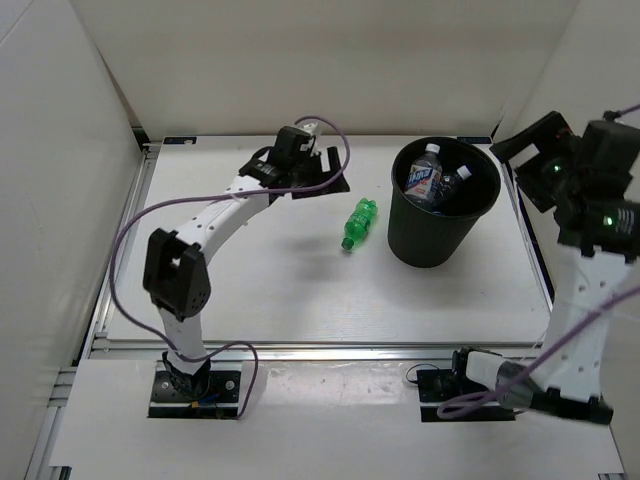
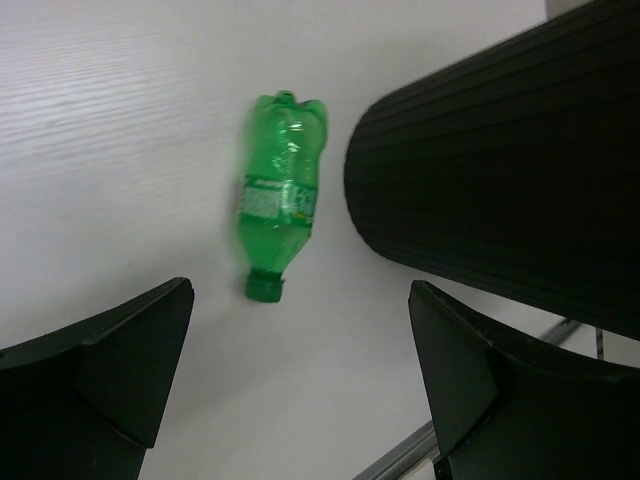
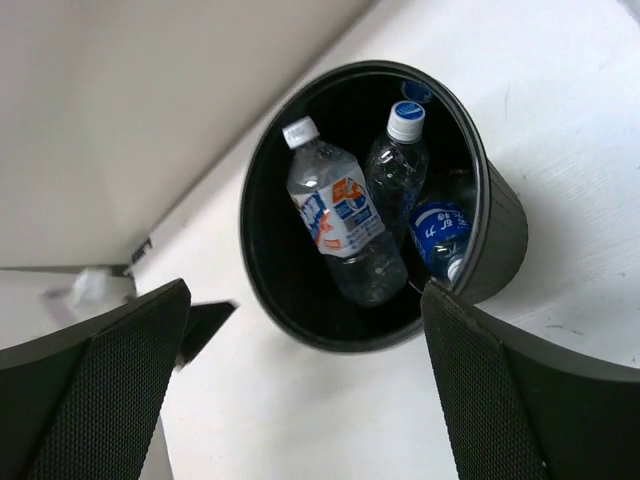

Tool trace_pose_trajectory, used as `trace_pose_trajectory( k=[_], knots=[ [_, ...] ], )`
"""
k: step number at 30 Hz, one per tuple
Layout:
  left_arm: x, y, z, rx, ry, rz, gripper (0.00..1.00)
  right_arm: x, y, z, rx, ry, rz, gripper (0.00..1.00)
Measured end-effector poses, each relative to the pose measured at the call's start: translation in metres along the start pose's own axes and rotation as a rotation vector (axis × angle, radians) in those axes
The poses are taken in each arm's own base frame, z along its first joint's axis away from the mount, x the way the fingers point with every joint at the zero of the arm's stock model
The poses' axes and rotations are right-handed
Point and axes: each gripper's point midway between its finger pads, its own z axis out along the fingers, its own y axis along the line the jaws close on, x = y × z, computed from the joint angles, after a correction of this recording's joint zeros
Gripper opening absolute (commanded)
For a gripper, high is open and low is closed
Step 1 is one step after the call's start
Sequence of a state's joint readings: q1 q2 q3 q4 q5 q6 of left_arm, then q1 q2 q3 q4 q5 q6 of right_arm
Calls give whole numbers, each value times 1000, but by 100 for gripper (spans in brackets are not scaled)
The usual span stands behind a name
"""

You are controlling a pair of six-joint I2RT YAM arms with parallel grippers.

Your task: Put the plastic bottles in the bin

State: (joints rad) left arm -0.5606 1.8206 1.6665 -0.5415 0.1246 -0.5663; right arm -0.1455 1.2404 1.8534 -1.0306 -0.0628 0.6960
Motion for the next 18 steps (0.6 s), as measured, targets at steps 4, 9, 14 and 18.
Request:
trace_pose_trajectory(
  k=[4, 9, 14, 18],
  knots=[
    [19, -18, 47, 138, 110, 53, 100, -2, -1, -44, -52, -86, -12, 100],
    [74, -6, 97, 170, 275, 77, 100, 3, -20, -54, -12, -97, -18, 100],
    [107, 20, 131, 148, 370, 59, 100, 9, -34, -56, 36, -72, -43, 100],
    [106, 29, 143, 154, 376, 46, 100, 17, -39, -68, 52, -63, -68, 100]
  ],
)
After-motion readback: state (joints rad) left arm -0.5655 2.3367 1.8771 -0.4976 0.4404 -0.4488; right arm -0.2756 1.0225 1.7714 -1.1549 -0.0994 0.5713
